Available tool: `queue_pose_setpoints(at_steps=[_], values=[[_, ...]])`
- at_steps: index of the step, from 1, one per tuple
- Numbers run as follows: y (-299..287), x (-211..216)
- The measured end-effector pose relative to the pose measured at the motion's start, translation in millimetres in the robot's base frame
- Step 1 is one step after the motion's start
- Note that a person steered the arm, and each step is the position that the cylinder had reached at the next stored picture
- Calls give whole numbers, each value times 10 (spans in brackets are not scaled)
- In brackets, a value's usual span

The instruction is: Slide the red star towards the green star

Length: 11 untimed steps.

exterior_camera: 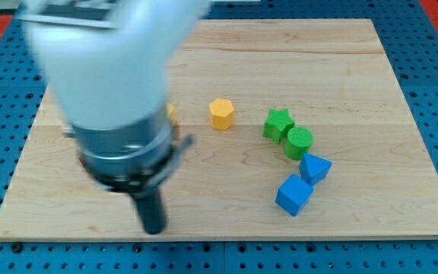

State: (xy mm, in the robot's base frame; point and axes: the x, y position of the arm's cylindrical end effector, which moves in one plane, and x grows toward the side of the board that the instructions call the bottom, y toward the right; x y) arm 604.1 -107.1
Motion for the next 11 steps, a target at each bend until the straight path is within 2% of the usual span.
queue_pose_setpoints(at_steps=[2, 3, 4, 5, 6, 7, 8, 9, 10, 11], values=[[-731, -696], [-885, -778], [-1392, -836], [-1263, -1062], [-460, -816], [220, -747], [323, -781], [-136, -371], [-717, -916], [-568, -1101]])
